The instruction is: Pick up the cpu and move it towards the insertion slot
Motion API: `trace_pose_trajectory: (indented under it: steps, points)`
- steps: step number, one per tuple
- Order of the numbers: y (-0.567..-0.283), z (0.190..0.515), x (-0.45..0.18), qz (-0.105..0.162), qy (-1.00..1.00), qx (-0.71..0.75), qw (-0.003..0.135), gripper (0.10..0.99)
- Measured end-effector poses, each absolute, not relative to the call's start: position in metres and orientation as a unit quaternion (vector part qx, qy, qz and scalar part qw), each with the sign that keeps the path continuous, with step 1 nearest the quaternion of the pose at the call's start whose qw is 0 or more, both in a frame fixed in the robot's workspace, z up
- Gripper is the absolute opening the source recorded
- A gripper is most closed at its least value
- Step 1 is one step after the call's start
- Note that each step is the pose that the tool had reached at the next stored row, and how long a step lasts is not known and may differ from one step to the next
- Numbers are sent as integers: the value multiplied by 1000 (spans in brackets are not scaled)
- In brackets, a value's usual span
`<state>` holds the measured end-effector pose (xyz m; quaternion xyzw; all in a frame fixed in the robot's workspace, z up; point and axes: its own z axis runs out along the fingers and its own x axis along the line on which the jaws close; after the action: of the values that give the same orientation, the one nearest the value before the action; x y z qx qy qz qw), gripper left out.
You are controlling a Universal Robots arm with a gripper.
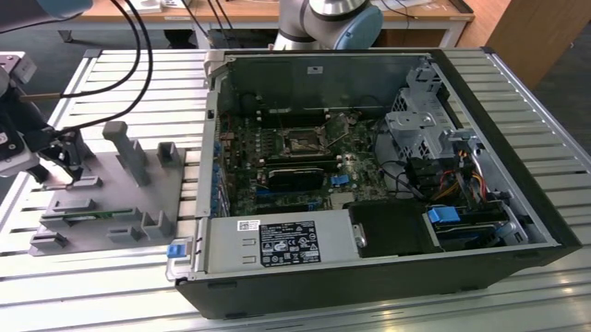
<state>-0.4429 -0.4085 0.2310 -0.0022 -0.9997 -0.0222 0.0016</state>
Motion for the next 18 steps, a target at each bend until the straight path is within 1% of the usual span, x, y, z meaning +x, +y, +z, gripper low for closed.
trace_pose_trajectory:
  steps: [18]
  points:
    - [-409,237,-443,-22,-1000,-2,2,541]
